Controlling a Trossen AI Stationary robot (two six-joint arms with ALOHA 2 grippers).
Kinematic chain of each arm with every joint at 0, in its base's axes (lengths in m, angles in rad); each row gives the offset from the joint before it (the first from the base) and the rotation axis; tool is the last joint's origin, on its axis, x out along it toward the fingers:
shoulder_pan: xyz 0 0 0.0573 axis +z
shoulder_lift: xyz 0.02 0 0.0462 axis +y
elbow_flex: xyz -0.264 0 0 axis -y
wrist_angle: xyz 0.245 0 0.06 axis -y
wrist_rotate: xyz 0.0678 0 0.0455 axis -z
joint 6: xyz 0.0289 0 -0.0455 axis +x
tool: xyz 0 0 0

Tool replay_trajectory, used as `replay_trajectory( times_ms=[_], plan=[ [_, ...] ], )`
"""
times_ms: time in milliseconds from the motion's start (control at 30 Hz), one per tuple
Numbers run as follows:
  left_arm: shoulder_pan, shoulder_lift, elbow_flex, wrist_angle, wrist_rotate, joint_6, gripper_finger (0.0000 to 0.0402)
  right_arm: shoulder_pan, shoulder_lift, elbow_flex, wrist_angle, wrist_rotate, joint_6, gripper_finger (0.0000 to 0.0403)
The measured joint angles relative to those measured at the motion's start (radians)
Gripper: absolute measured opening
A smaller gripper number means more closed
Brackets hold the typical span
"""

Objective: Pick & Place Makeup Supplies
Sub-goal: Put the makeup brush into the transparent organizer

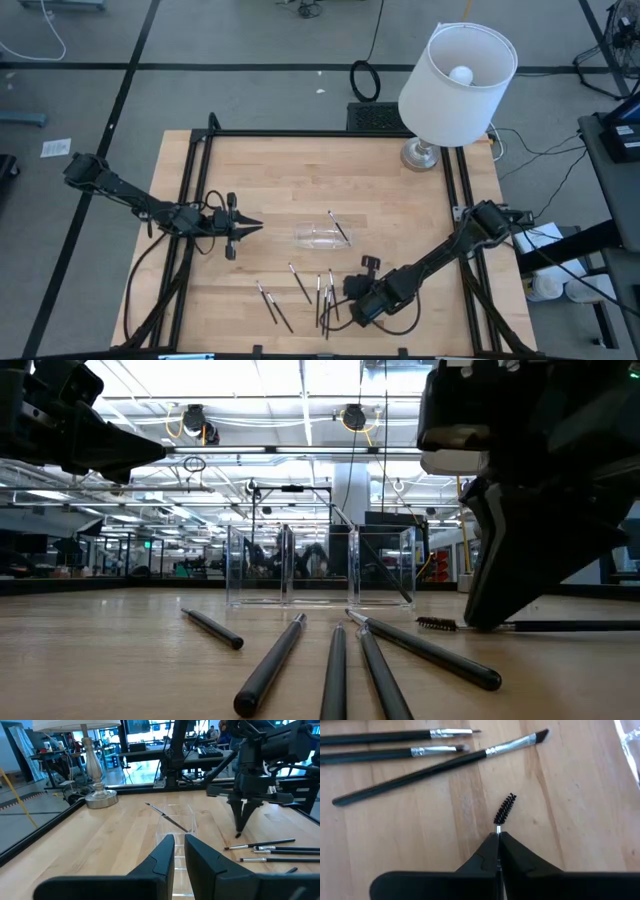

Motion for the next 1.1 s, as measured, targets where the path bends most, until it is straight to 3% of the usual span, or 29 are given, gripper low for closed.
replay_trajectory(
  times_ms=[533, 667, 800, 1100],
  plan=[
    [0.0, 0.0, 0.0, 0.0, 0.0, 0.0, 0.0051, 0.001, -0.037, 0.0, 0.007, -0.007, -0.004, 0.0002],
    [0.0, 0.0, 0.0, 0.0, 0.0, 0.0, 0.0051, -0.001, -0.044, 0.0, 0.002, -0.11, -0.021, 0.0002],
    [0.0, 0.0, 0.0, 0.0, 0.0, 0.0, 0.0051, -0.001, -0.061, 0.003, -0.012, -0.161, -0.003, 0.0034],
    [0.0, 0.0, 0.0, 0.0, 0.0, 0.0, 0.0051, -0.005, -0.069, -0.011, -0.079, -0.159, 0.046, 0.0139]
  ],
)
